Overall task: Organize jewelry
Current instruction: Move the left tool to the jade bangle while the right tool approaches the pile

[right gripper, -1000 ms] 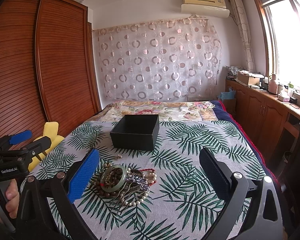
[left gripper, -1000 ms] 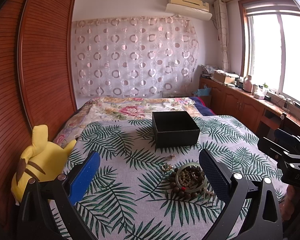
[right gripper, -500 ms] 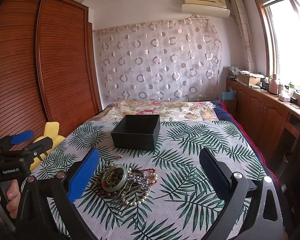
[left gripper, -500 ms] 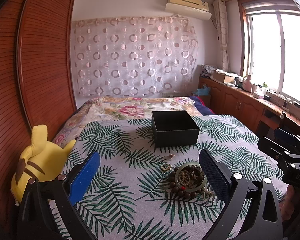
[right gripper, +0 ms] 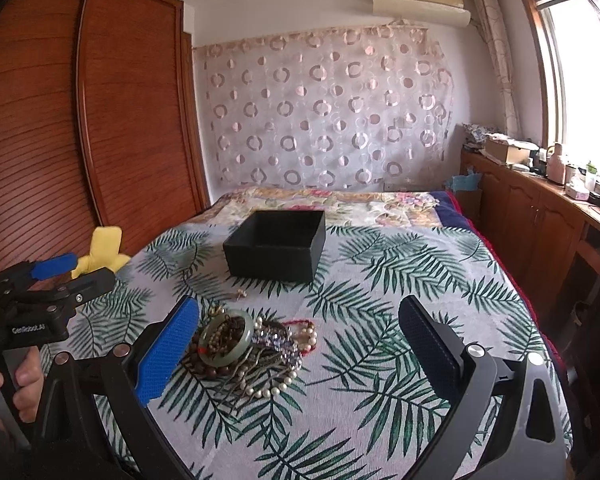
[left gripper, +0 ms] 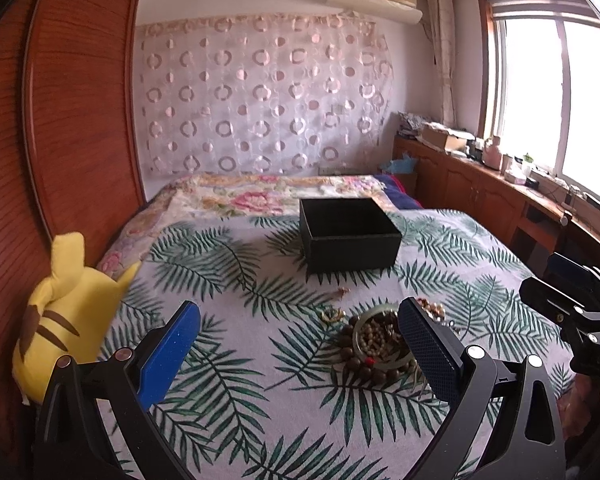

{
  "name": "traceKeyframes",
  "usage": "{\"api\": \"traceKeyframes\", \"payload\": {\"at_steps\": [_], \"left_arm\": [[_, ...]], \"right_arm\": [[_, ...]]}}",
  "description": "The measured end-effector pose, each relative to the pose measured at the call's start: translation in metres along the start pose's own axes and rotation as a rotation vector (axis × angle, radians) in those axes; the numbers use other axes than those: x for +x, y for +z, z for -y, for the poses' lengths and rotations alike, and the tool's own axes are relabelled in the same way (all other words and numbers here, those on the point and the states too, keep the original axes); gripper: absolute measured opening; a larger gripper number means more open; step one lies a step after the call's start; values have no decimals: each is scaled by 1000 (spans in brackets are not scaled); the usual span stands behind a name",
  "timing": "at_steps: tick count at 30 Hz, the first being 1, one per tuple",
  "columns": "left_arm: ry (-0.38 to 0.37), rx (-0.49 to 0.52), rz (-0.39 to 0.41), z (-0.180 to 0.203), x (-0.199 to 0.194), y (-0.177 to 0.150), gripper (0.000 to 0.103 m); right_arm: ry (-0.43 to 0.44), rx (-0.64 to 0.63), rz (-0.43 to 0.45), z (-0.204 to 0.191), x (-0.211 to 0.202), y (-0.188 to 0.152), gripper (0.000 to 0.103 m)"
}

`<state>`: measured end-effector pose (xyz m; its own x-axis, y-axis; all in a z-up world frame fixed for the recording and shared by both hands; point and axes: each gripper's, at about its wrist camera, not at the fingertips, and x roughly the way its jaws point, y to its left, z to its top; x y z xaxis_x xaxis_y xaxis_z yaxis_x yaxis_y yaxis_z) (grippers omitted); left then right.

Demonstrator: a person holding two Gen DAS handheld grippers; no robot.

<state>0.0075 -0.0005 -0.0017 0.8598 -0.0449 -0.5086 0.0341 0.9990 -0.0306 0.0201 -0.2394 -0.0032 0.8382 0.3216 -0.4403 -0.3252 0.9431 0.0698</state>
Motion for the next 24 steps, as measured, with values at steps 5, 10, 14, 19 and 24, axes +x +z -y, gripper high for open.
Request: {"api": "traceKeyframes", "payload": {"at_steps": [5, 10, 14, 19, 24], "left_arm": [[-53, 8, -56, 1, 19, -11, 96], [-106, 28, -103, 7, 36, -21, 96], [-159, 36, -136, 13, 48, -27, 96], [-237, 47, -189, 19, 65, -29, 95], [-292, 64, -238, 28, 84, -25, 87]], "right_arm": [[14, -7, -52, 7, 10, -10, 89], [45, -7, -104, 14, 24, -22, 78], [72, -12, -131, 17, 30, -30, 72], [85, -16, -169, 21, 38, -39, 69], [86, -13, -194, 25, 43, -46, 69]]}}
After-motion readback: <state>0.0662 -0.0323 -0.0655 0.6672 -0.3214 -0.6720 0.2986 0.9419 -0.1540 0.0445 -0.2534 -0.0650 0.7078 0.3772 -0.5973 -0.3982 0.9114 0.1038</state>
